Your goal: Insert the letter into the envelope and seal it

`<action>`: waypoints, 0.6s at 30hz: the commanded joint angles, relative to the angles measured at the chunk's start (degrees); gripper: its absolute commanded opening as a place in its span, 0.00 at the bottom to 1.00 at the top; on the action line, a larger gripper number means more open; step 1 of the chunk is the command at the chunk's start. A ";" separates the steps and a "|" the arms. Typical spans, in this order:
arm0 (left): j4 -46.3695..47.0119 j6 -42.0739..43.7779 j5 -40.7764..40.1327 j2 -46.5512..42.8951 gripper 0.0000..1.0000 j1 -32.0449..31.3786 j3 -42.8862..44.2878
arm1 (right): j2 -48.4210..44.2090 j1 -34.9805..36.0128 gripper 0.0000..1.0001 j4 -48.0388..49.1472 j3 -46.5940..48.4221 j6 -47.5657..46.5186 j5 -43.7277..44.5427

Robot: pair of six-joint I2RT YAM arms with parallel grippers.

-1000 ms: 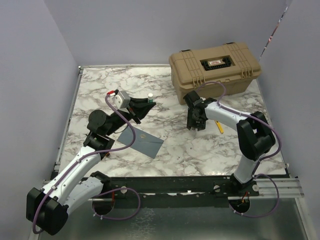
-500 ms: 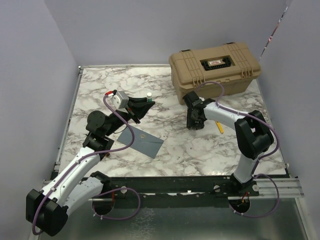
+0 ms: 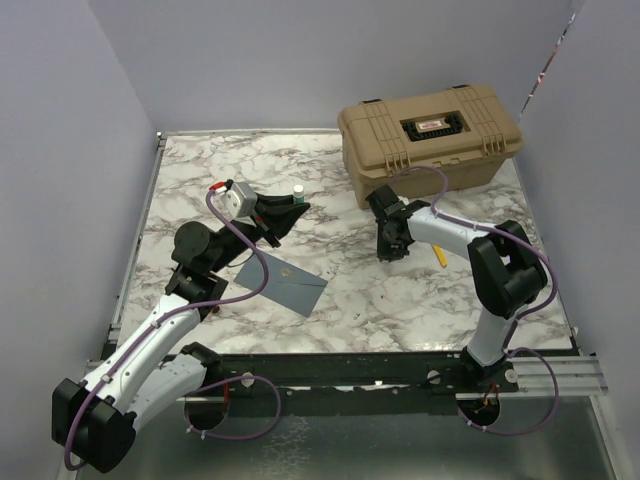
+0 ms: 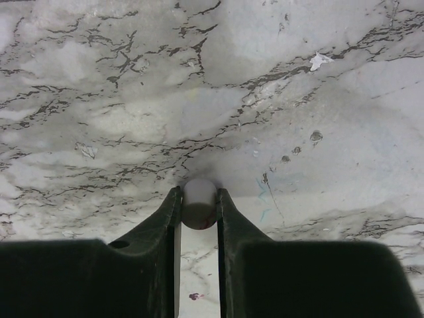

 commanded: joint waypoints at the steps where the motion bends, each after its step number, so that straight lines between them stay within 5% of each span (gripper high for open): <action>1: 1.71 -0.25 -0.62 -0.80 0.00 0.03 -0.80 | -3.02 -0.19 0.04 -1.62 0.05 -0.70 1.69; 9: 1.36 0.74 2.22 1.24 0.00 0.08 -1.29 | -17.48 -0.18 0.00 -8.68 6.50 -5.84 -10.43; 18: -1.44 12.81 9.60 3.69 0.00 -0.01 -0.64 | -23.19 -0.18 0.00 -9.92 23.52 -6.33 -41.68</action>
